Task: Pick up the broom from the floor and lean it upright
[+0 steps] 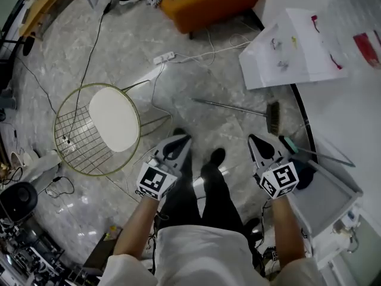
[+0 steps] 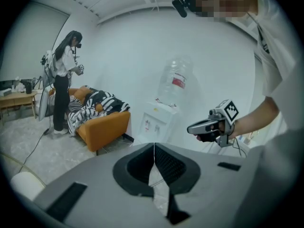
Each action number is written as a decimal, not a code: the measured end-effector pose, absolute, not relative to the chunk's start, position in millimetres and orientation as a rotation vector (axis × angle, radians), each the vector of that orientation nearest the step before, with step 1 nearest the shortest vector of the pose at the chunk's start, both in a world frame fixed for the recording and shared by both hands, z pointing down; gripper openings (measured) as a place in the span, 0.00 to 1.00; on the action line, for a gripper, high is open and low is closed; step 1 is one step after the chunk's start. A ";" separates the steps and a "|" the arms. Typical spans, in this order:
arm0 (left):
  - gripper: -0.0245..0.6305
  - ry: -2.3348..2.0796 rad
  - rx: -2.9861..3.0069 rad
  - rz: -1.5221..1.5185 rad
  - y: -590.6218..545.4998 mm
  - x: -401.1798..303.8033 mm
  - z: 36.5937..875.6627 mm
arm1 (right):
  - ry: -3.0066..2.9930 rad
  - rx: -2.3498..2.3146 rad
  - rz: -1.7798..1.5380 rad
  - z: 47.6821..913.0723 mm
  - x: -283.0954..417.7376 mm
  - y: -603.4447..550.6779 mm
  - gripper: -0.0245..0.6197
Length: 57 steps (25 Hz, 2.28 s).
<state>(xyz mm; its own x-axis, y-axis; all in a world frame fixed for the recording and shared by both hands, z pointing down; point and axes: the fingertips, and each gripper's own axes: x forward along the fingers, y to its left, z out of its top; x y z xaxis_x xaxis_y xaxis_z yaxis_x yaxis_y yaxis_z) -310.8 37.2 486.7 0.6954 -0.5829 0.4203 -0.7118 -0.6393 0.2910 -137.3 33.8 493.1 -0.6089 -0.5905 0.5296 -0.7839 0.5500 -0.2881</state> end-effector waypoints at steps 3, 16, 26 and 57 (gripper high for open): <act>0.05 -0.967 2.457 0.398 24.6 -317.7 519.8 | -2.399 1.131 0.736 524.7 -149.7 15.4 0.04; 0.05 -0.921 2.422 0.462 -20.5 -340.7 676.5 | -2.323 1.078 0.757 703.9 -192.2 -25.6 0.04; 0.05 -0.877 2.435 0.542 -16.3 -354.3 837.0 | -2.289 0.947 0.641 881.3 -224.9 -31.5 0.04; 0.05 -0.594 2.522 0.552 -20.4 -348.2 1128.2 | -2.203 0.434 0.421 1257.9 -242.6 -38.0 0.22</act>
<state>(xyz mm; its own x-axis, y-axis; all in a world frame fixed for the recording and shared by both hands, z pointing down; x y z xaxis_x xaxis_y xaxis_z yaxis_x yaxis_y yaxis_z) -348.2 -20.4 1128.2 0.8238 -0.3027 0.4792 -0.4997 -0.7869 0.3620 -242.6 -38.0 1257.9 -0.5950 -0.1639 0.7868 -0.4423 0.8842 -0.1503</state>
